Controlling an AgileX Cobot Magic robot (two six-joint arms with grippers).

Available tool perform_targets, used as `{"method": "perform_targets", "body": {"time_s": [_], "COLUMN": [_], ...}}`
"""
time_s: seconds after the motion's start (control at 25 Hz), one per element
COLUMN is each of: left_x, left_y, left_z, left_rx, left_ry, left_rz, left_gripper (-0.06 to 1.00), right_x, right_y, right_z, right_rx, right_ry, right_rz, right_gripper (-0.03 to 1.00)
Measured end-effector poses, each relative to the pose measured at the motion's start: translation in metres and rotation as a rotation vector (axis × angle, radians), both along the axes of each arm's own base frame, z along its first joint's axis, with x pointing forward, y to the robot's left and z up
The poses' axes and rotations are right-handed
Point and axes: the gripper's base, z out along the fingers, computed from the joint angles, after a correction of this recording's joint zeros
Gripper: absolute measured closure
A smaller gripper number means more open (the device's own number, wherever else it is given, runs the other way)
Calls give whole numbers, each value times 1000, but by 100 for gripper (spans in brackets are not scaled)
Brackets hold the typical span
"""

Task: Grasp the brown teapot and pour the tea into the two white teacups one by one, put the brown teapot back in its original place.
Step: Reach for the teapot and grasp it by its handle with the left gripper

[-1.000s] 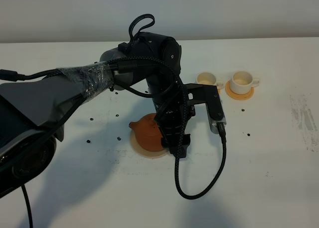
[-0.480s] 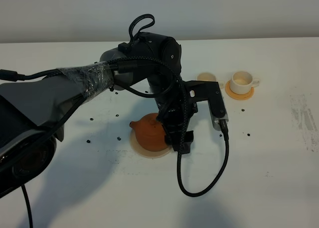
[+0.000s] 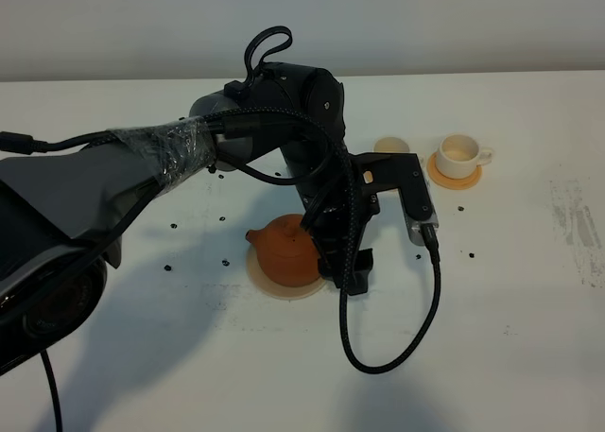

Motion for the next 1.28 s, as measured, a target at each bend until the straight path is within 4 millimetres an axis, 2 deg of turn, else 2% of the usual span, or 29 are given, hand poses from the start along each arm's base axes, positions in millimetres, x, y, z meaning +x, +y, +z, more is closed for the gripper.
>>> {"method": "perform_targets", "body": {"time_s": [0.68,0.96,1.28], "left_x": [-5,-5,-2], "left_y": [4,8,7], "left_z": [0,0,0], "left_rx": [40,59,46], "left_ry": [60,70,44], "left_rz": [-22,-28,-20], "left_gripper": [27,32,33], "right_x": [0,0,0], "right_y": [0,0,0], "right_z": [0,0,0], "right_rx": [0,0,0], "right_ry": [0,0,0], "right_rz": [0,0,0], "right_gripper": [44,44,44]}}
